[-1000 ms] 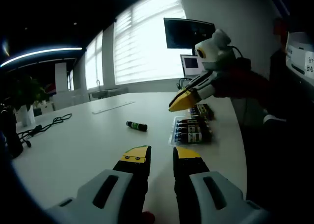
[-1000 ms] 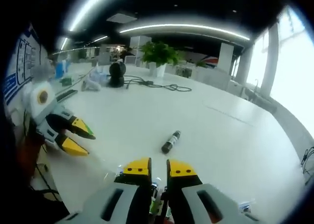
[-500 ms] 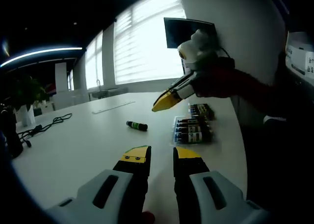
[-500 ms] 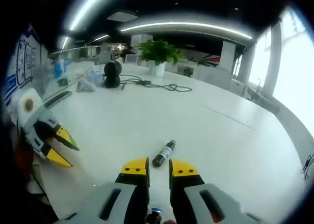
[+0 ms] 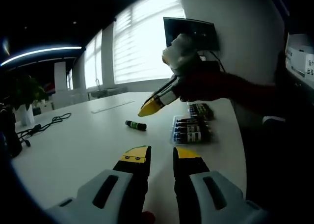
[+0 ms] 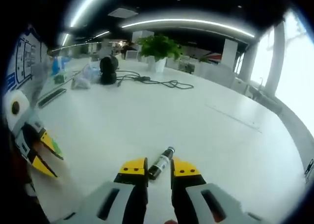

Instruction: Grip medicine bottles put into box

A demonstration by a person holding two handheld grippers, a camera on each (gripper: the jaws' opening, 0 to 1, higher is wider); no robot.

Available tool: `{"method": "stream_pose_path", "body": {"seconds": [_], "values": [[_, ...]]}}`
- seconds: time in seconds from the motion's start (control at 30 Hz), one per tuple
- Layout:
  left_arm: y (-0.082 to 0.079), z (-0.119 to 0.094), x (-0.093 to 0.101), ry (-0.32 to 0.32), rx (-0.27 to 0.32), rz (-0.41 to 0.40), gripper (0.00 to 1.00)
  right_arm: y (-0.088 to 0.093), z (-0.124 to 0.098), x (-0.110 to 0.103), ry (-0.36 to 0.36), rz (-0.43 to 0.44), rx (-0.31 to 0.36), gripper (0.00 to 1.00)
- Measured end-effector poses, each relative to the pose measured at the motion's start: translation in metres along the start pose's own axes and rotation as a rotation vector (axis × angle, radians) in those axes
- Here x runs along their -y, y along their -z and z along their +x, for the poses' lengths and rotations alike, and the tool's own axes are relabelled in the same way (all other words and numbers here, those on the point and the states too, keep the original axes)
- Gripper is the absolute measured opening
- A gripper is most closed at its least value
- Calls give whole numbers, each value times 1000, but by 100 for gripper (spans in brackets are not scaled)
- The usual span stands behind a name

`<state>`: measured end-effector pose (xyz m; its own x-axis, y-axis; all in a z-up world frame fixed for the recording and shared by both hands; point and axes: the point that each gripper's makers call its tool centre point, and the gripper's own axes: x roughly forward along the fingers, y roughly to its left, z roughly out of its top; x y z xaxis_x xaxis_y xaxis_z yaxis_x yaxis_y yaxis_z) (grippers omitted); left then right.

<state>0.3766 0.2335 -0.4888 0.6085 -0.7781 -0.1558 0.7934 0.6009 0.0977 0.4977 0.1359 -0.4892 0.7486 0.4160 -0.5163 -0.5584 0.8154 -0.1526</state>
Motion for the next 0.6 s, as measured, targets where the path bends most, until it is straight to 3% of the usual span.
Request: {"method": "stream_pose_path", "body": {"seconds": [0.27,0.6], "values": [[0,0,0,-1,1,-3,12,9,22,1,-5,24,-49,16],[-1,0,0,4,6,-10,12,16,35,8,7,36,-90,15]]}}
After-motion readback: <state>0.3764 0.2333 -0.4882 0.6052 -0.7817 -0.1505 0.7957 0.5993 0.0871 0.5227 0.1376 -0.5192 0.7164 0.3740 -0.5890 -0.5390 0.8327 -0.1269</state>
